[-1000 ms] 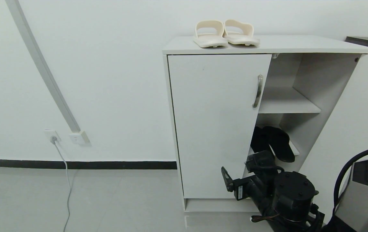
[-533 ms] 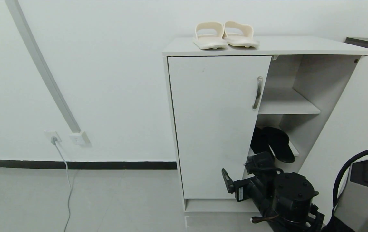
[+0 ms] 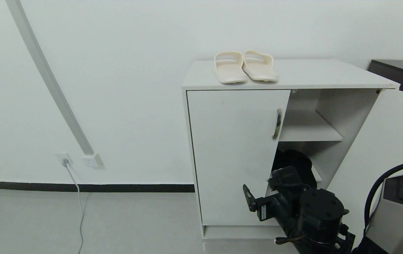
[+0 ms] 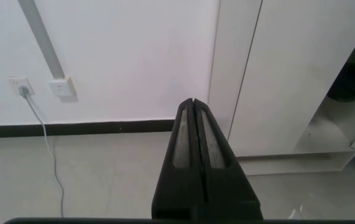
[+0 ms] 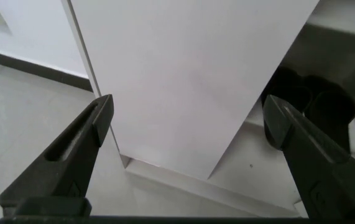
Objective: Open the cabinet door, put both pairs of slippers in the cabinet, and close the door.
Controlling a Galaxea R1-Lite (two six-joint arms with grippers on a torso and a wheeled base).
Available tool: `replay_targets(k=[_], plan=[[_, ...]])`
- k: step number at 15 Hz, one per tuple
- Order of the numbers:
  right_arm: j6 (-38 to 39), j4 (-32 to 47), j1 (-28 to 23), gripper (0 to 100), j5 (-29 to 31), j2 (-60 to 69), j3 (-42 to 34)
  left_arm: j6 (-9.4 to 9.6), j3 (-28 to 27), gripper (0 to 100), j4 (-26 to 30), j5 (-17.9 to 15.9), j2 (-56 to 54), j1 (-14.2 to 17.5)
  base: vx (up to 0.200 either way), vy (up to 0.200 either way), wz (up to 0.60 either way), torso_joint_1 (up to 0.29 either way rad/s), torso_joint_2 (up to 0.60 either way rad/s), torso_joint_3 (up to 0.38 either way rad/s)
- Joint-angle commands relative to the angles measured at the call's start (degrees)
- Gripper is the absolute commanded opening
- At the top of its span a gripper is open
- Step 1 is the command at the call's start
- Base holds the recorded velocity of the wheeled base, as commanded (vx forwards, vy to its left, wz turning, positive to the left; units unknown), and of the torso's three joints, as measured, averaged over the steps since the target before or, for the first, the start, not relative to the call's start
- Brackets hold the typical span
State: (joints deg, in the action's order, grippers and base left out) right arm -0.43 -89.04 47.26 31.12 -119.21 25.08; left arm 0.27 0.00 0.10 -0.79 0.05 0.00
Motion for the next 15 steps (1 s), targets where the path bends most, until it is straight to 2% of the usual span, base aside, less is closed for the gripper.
replay_targets(k=[1, 15], plan=[[-0.01, 0.01, 0.02, 100, -0.01, -0.14, -0.03, 0.0, 0.0, 0, -0.01, 0.0, 0.04, 0.0, 0.0, 0.0, 0.0, 0.134, -0.46, -0.33], [-0.01, 0.09, 0.11, 100, -0.01, -0.23, -0.03, 0.0, 0.0, 0, -0.01, 0.0, 0.04, 0.0, 0.0, 0.0, 0.0, 0.187, -0.5, -0.32]])
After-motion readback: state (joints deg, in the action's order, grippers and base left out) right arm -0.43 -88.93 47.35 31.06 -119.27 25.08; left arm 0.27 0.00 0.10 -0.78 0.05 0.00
